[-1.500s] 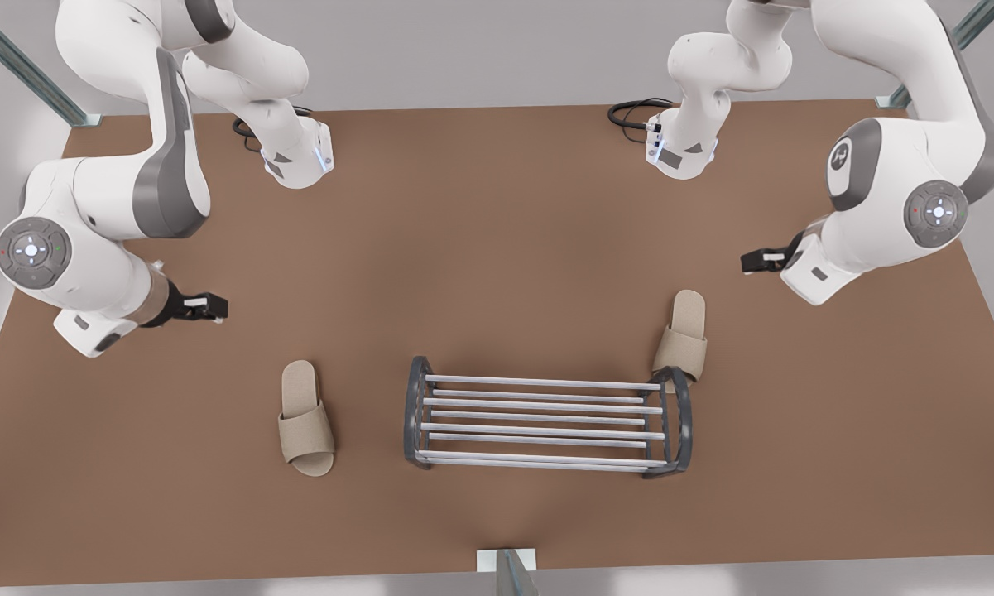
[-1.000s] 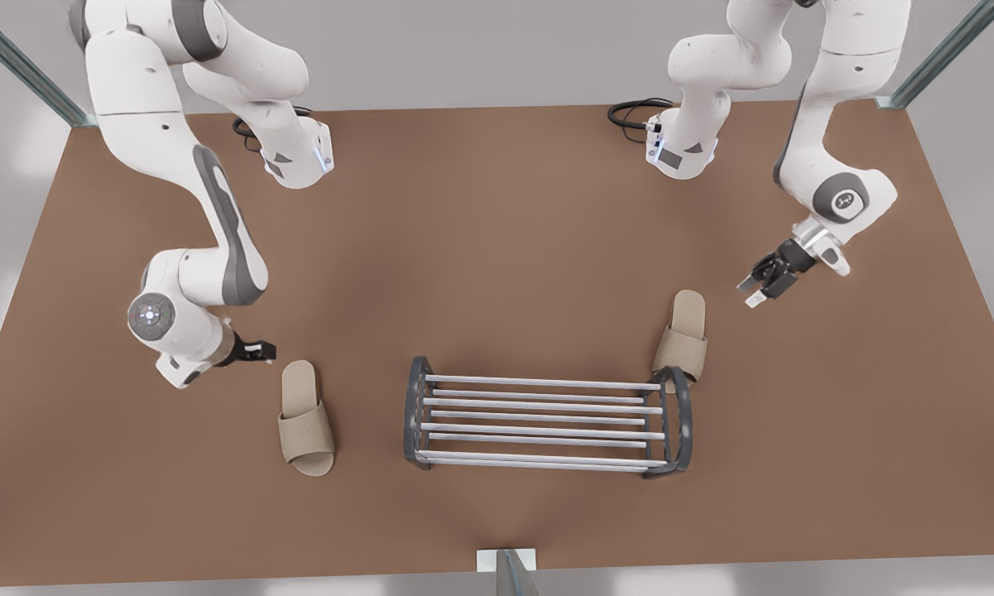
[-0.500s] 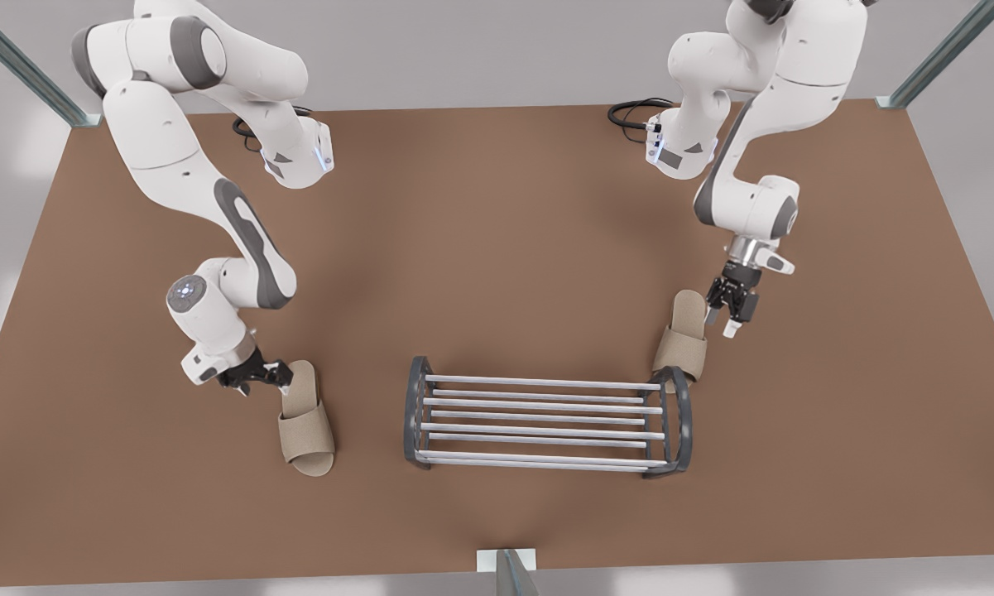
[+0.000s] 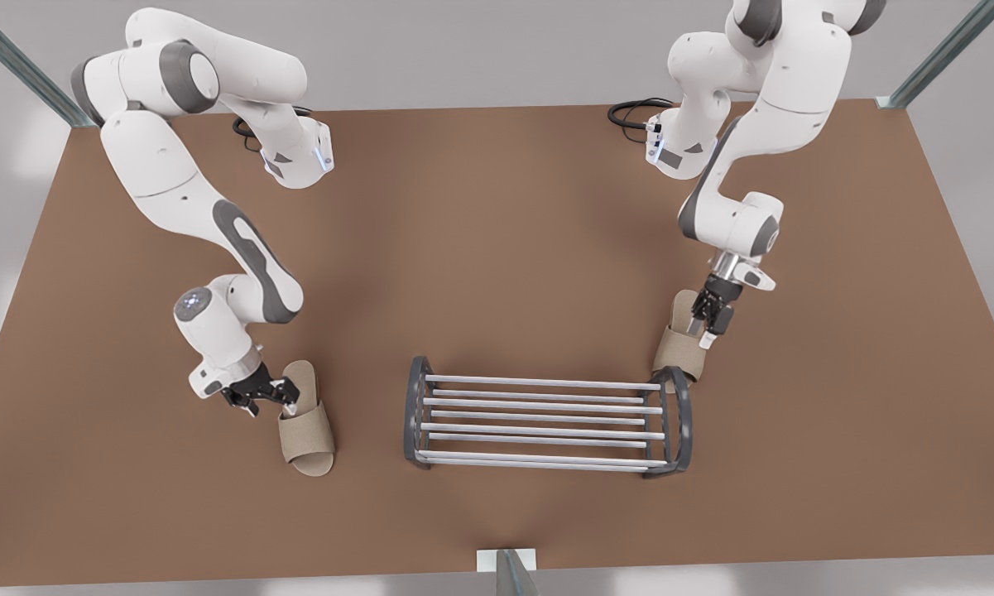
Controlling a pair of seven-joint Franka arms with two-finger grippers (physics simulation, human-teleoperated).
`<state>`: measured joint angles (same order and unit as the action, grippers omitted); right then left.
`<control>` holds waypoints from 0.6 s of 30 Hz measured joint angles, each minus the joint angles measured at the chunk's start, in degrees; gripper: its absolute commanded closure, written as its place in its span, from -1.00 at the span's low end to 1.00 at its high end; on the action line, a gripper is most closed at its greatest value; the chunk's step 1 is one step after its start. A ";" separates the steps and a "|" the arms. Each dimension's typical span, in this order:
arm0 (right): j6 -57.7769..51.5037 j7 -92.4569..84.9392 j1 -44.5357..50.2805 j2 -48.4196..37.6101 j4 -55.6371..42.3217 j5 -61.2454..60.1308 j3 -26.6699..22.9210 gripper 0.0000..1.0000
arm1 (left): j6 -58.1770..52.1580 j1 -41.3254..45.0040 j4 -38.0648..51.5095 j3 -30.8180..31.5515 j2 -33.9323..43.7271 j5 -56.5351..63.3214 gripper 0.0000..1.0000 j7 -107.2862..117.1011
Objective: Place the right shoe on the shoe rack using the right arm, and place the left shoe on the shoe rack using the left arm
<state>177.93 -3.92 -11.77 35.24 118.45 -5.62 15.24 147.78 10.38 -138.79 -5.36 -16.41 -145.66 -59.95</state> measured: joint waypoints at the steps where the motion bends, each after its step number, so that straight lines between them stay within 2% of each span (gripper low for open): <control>1: 0.33 -0.06 0.03 0.33 -0.19 0.02 0.06 -1.00 | -0.04 0.00 0.49 0.29 -0.33 -0.11 -1.00 -0.13; 8: 2.79 -0.85 0.24 2.39 -1.04 0.11 0.13 -1.00 | -0.20 0.06 2.93 0.75 -2.66 -0.46 -1.00 -0.73; 10: 3.30 -1.35 0.19 2.60 -1.15 0.48 0.13 -1.00 | -0.22 0.08 3.70 0.78 -3.53 -0.49 -0.59 -0.74; 14: 4.30 -2.37 0.31 3.75 -2.10 1.17 0.13 -1.00 | -0.25 0.40 4.18 0.79 -3.90 -0.53 -0.49 -0.61; 18: 5.36 -3.19 0.60 4.78 -2.93 1.80 0.13 -1.00 | -0.27 0.74 4.21 0.81 -4.00 -1.42 -0.16 -0.49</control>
<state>183.29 -7.12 -11.16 40.02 115.52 -3.81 15.37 147.50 11.12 -134.58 -4.55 -20.41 -147.08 -60.45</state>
